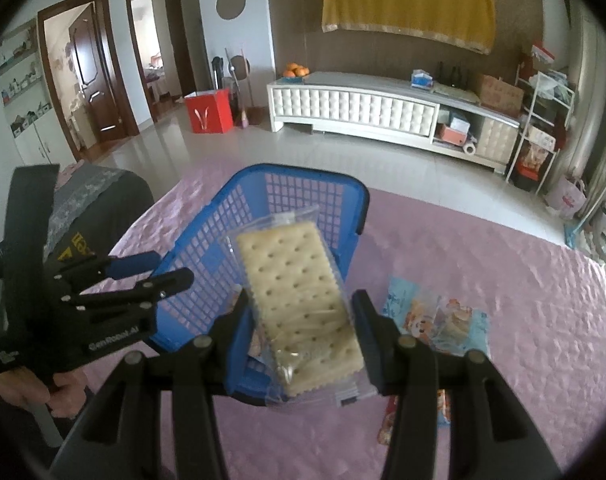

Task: Organize snacks
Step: 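Carry the cracker pack over the basket with the right tool, then release the cracker pack into the basket and move both tools to the snack pile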

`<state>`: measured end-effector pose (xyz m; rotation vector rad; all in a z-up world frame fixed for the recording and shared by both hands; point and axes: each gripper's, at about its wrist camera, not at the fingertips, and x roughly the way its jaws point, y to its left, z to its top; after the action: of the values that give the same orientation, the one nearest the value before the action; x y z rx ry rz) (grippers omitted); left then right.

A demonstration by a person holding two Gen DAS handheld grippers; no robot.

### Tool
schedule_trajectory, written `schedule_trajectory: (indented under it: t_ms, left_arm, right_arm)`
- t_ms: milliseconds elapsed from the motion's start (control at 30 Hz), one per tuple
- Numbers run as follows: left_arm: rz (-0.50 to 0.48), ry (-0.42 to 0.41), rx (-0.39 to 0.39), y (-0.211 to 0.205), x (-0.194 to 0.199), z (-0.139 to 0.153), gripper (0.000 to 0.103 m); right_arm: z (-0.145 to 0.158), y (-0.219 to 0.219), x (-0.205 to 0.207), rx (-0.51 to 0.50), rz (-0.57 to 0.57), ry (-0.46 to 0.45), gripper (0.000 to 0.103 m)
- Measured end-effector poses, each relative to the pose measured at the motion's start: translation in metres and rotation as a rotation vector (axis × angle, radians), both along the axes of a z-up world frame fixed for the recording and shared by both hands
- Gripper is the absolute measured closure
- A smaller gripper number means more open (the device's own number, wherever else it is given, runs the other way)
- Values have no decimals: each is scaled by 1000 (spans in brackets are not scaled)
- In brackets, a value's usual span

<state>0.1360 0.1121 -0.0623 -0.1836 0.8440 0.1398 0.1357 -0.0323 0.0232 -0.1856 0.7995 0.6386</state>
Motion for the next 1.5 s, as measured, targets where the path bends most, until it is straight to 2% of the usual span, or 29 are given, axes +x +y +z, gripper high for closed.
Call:
schedule_trajectory:
  t_ms: [33, 133, 267, 400, 700, 1167, 1333, 1500]
  left_arm:
    - [7, -16, 12, 0, -3, 6, 44]
    - [38, -67, 65, 0, -9, 20, 42]
    - [64, -76, 154, 4, -14, 29, 40]
    - [89, -81, 177, 13, -20, 32, 40]
    - [126, -82, 123, 34, -26, 28, 40]
    - [117, -63, 77, 45, -24, 10, 40]
    - [121, -58, 77, 44, -26, 9, 40]
    - [116, -67, 78, 42, -30, 13, 40]
  right_arm:
    - [2, 0, 0, 4, 1, -2, 50]
    - [7, 2, -2, 13, 5, -13, 50]
    - [10, 6, -3, 19, 15, -22, 50]
    - [12, 14, -2, 31, 50, -25, 50]
    - [5, 50, 2, -37, 100, -32, 50]
    - [-26, 65, 9, -116, 103, 13, 50]
    - [-29, 71, 3, -189, 84, -62, 48]
    - [-23, 61, 5, -127, 72, -22, 42]
